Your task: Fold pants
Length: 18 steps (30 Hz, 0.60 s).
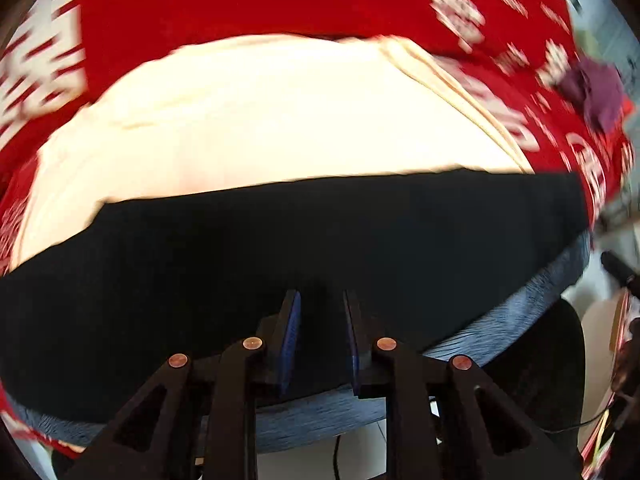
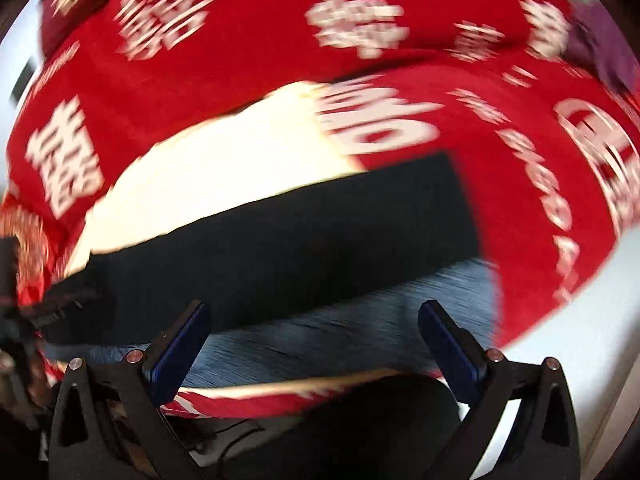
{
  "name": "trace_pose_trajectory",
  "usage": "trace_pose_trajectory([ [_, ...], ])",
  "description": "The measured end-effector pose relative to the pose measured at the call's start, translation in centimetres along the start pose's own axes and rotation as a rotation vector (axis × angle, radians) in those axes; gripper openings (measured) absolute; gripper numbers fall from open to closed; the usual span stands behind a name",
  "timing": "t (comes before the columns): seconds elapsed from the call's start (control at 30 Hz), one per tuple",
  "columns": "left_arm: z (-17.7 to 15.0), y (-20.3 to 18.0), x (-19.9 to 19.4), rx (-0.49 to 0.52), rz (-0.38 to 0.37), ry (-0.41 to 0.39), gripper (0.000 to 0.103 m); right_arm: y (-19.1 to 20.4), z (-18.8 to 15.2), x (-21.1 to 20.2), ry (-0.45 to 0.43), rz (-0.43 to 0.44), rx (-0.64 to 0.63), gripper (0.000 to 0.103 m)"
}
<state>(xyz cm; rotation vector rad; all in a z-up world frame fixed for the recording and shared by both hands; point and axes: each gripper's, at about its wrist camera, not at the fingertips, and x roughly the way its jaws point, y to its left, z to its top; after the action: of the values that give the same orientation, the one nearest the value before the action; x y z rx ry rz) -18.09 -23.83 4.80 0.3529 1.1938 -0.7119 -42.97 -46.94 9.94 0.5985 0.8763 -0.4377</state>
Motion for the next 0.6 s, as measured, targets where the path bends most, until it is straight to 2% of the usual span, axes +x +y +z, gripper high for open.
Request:
trace_pose_trajectory([
  [0.13, 1.6, -3.0, 1.5, 0.049, 0.009, 0.029, 0.022, -5.0, -1.2, -1.2, 0.009, 0.035, 0.148, 0.103],
  [0.17, 1.6, -3.7, 1.7, 0.06, 0.02, 0.031, 0.024, -6.5, -1.9, -1.2, 0.006, 0.059, 0.207, 0.103],
  [0.2, 1.4, -4.3, 1.9, 0.066, 0.038, 0.03, 0.031, -7.3, -2.2, -1.1, 0.008, 0.071, 0.237, 0.103],
  [0.23, 1.1, -4.5, 2.0, 0.065, 0.047, 0.028, 0.059, -8.3, -2.7, -0.8, 0.01, 0.09, 0.282, 0.103],
  [0.27, 1.0, -4.5, 2.1, 0.048, 0.062, 0.022, 0.092, -9.3, -3.3, -0.2, 0.019, 0.116, 0.336, 0.103],
  [0.3, 0.5, -4.1, 2.1, 0.03, 0.077, 0.018, 0.097, -10.0, -3.8, 0.5, 0.029, 0.149, 0.38, 0.103],
  [0.37, -0.7, -2.9, 2.3, 0.003, 0.089, 0.039, 0.097, -11.3, -4.8, 2.1, 0.053, 0.245, 0.469, 0.103],
  [0.43, -0.7, -2.6, 2.6, -0.006, 0.074, 0.043, 0.097, -11.8, -5.2, 3.1, 0.054, 0.289, 0.507, 0.103],
  [0.53, -0.7, -2.6, 2.4, -0.001, 0.079, 0.042, 0.097, -12.7, -5.4, 4.5, 0.032, 0.351, 0.571, 0.103],
  [0.6, -0.5, -2.6, 2.5, -0.006, 0.071, 0.046, 0.097, -13.3, -5.2, 5.0, 0.007, 0.428, 0.624, 0.103],
])
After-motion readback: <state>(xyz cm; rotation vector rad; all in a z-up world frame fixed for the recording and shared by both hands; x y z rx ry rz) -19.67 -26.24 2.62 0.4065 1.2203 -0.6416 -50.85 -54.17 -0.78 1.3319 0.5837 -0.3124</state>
